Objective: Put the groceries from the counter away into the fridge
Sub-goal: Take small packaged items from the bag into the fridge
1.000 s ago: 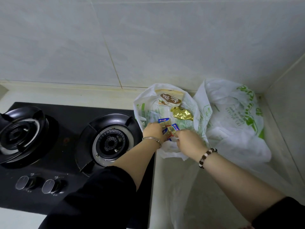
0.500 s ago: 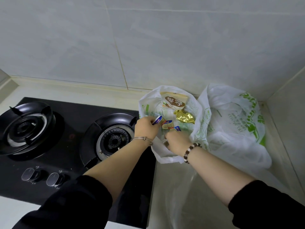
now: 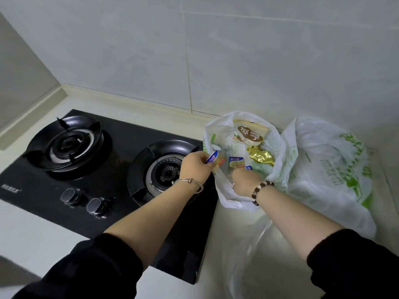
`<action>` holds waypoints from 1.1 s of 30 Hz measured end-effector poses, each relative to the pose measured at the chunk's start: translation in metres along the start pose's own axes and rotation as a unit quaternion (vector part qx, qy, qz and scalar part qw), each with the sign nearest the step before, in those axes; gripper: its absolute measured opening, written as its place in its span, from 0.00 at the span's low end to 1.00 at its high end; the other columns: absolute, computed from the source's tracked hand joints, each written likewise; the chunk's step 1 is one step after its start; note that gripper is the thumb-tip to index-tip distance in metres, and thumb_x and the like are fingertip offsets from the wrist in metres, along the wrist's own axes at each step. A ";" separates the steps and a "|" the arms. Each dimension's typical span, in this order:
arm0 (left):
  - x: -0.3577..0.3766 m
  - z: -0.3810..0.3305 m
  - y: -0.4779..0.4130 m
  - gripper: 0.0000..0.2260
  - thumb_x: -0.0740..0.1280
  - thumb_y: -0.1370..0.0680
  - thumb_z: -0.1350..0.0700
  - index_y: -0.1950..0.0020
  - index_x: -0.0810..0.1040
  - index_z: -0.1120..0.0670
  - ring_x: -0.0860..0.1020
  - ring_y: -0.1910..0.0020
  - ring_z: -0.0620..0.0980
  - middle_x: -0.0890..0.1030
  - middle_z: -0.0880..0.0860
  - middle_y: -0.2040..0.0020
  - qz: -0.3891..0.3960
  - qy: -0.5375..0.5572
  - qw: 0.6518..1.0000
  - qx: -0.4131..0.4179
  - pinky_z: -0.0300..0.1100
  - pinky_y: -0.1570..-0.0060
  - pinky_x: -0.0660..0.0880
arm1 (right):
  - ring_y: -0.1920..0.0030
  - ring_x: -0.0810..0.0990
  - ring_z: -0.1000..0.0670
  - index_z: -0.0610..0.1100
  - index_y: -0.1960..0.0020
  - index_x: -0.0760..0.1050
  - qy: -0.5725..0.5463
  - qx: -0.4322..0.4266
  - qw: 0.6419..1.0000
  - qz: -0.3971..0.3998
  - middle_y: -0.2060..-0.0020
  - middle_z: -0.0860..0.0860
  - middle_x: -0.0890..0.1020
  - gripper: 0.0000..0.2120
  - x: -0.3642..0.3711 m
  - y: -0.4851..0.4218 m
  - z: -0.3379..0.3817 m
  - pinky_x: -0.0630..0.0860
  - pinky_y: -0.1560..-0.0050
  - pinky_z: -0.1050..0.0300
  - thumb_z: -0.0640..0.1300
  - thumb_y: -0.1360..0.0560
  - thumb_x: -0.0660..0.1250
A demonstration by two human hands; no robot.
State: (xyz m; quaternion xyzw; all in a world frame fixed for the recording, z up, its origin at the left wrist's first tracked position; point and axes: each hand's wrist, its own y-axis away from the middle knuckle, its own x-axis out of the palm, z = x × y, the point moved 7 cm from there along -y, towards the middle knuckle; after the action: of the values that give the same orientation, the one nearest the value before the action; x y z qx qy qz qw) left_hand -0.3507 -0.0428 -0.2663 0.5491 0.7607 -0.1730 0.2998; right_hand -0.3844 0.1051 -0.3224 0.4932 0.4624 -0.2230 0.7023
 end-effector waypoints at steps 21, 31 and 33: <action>-0.138 0.043 0.078 0.04 0.70 0.28 0.60 0.56 0.80 0.51 0.81 0.58 0.50 0.82 0.50 0.60 -0.126 0.111 0.984 -0.065 0.48 0.51 0.79 | 0.56 0.78 0.42 0.43 0.46 0.72 -0.053 -0.112 0.945 -0.302 0.56 0.46 0.80 0.09 -0.108 0.083 0.151 0.66 0.64 0.56 0.36 0.25 0.63; -0.308 0.136 0.255 0.06 0.68 0.24 0.59 0.61 0.78 0.53 0.80 0.67 0.50 0.81 0.55 0.62 -0.327 0.184 0.916 -0.141 0.46 0.59 0.81 | 0.54 0.78 0.43 0.46 0.48 0.72 -0.072 -0.335 0.893 -0.291 0.54 0.49 0.80 0.06 -0.090 0.187 0.374 0.69 0.62 0.53 0.40 0.25 0.64; -0.341 0.153 0.308 0.03 0.68 0.25 0.59 0.59 0.78 0.54 0.79 0.66 0.47 0.81 0.53 0.63 -0.370 0.164 0.899 -0.165 0.40 0.61 0.80 | 0.55 0.78 0.42 0.45 0.49 0.72 -0.073 -0.397 0.869 -0.286 0.55 0.48 0.80 0.05 -0.080 0.221 0.425 0.72 0.62 0.52 0.40 0.25 0.64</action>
State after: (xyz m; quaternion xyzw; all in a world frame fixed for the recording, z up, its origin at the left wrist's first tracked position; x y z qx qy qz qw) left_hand 0.0533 -0.2786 -0.1422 0.1907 0.9652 -0.0510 0.1718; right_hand -0.0699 -0.1966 -0.1087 0.0017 0.5803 -0.2470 0.7760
